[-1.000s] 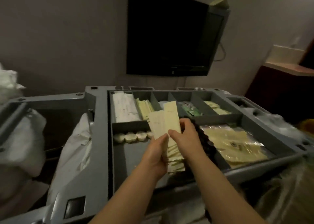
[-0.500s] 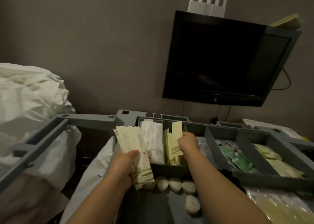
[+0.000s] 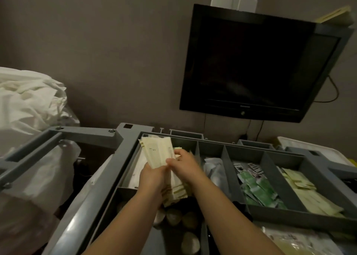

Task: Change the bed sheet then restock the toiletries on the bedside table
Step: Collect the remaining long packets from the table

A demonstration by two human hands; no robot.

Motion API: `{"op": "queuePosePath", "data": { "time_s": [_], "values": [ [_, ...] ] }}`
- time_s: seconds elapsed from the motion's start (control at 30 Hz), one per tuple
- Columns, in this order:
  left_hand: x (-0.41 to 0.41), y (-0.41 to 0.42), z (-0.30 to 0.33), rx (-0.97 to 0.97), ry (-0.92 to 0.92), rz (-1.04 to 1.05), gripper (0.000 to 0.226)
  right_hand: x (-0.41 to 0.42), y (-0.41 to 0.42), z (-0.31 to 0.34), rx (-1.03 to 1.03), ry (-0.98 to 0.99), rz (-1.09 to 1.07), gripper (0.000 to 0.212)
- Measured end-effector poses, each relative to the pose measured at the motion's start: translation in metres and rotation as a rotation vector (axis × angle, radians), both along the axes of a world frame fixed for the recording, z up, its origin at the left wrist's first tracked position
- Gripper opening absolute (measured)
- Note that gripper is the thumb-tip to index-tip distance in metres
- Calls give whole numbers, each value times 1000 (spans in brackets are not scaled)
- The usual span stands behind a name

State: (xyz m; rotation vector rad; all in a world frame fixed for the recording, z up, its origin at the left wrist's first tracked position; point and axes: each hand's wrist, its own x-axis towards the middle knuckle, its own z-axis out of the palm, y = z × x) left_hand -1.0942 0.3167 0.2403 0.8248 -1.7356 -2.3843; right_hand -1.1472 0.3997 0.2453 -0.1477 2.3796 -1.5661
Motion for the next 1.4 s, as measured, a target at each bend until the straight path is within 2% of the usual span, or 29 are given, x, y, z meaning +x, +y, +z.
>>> {"op": "queuePosePath", "data": {
  "time_s": [0.1,0.17,0.23,0.3,0.47,0.53,0.63,0.73,0.8,0.93,1.0,1.07,1.17,1.3,1.4],
  "values": [
    [-9,12,-2,98,-91,13,30,-11,11,-4,-9,-74,-124,26],
    [-8,14,-4,239,-95,25,31,-21,21,-8,-4,-87,-262,26],
    [-7,11,-5,301,-59,74,32,-29,27,-11,172,2,-310,27],
    [-5,6,-7,278,-40,102,30,-30,27,-11,353,90,-280,27],
    [1,0,-9,86,7,54,26,-30,17,-14,634,120,-23,37],
    [4,1,-9,38,33,38,24,-25,17,-14,608,170,1,41],
    [7,4,-6,-13,54,21,25,-7,20,-2,308,259,-79,42],
    [9,10,-2,-17,72,-12,31,13,18,12,90,164,-3,49],
    [9,16,0,-29,80,-39,32,20,15,14,83,118,36,53],
    [9,24,0,-33,94,-82,39,24,11,18,77,107,-54,35],
    [11,24,2,87,73,-82,38,18,15,16,55,80,-128,30],
    [13,22,5,211,59,-57,27,6,21,11,16,24,-237,27],
    [15,14,7,255,20,38,9,-16,30,1,99,30,-348,28],
    [20,3,6,228,23,108,18,-30,29,-7,336,104,-225,33],
    [27,-3,6,190,32,84,13,-31,26,-14,524,145,-115,53]
  ]
}}
